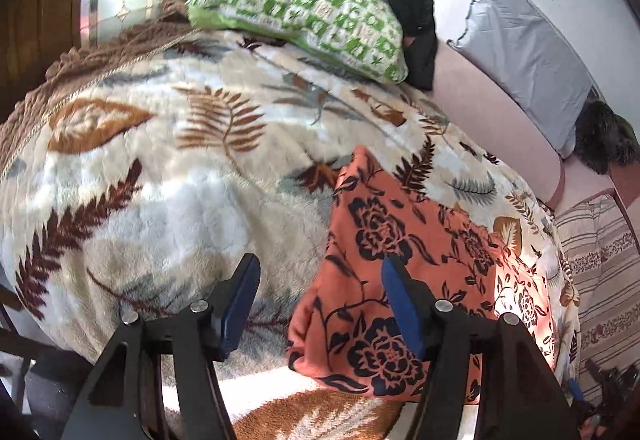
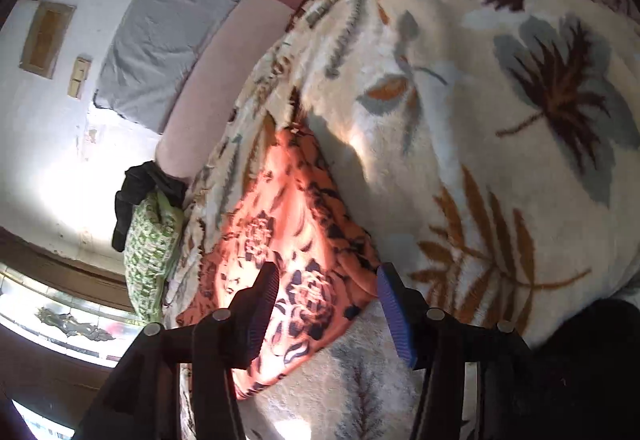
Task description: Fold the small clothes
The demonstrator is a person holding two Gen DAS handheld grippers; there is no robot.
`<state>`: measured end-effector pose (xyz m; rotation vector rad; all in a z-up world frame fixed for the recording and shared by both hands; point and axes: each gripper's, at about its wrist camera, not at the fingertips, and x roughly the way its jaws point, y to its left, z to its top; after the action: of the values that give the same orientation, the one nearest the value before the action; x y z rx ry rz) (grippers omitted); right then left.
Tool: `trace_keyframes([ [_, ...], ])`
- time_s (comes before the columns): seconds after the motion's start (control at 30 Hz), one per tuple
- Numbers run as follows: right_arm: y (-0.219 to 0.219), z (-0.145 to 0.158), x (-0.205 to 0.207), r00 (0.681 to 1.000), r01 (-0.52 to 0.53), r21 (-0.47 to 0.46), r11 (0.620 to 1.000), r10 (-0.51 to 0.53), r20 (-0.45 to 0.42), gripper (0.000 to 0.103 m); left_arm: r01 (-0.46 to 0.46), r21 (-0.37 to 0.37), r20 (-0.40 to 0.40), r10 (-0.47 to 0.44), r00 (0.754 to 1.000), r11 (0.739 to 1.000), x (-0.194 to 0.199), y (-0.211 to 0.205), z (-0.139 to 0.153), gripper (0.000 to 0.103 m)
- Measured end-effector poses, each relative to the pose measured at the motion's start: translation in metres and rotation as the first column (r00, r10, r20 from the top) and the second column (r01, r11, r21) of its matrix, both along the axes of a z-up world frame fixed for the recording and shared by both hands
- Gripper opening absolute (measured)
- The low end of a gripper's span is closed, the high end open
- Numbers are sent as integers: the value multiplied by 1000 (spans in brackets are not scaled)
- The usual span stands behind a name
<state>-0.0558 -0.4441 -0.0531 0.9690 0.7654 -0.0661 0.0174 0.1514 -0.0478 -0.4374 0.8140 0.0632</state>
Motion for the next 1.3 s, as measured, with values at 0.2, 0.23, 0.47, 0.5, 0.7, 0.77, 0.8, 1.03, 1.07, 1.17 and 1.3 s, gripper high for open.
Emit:
trace_keyframes([
  [0.2, 40, 22, 77, 954, -286, 104, 953, 272, 128, 74, 144, 34, 38, -145, 989, 989, 12, -45, 5, 71],
  [0.23, 44, 9, 87, 957, -283, 141, 949, 269, 107, 74, 167, 33, 35, -168, 985, 985, 16, -50, 0, 73],
  [0.47, 26, -64, 56, 980, -112, 241, 964, 147, -134, 66, 205, 179, -221, -164, 961, 962, 27, -60, -63, 81],
  [0.5, 27, -51, 59, 978, -131, 198, 971, 159, -134, 68, 201, 154, -207, -168, 964, 967, 27, -58, -58, 81],
  [0.7, 28, 10, 134, 962, -272, 77, 959, 270, 29, 71, 225, 126, -34, -223, 974, 966, 34, -72, -19, 83],
  [0.77, 26, 4, 167, 947, -321, 173, 931, 313, 73, 72, 247, 144, -59, -240, 969, 958, 43, -81, -29, 83],
  [0.8, 22, -5, 179, 944, -329, 204, 922, 320, 77, 73, 261, 141, -94, -249, 964, 955, 49, -84, -40, 83],
  [1.03, -6, -38, 184, 981, -142, 145, 979, 159, -109, 72, 288, 200, -96, -273, 957, 937, 45, -92, -41, 83],
  [1.07, 0, -27, 187, 980, -169, 123, 978, 180, -86, 72, 290, 194, -67, -282, 957, 937, 46, -92, -35, 83],
  [1.17, 24, -7, 211, 954, -297, 157, 942, 299, 14, 76, 293, 189, -53, -288, 956, 937, 56, -93, -37, 86],
  [1.3, 17, -40, 250, 956, -276, 57, 959, 281, -88, 80, 305, 202, -130, -283, 950, 931, 72, -93, -69, 86],
])
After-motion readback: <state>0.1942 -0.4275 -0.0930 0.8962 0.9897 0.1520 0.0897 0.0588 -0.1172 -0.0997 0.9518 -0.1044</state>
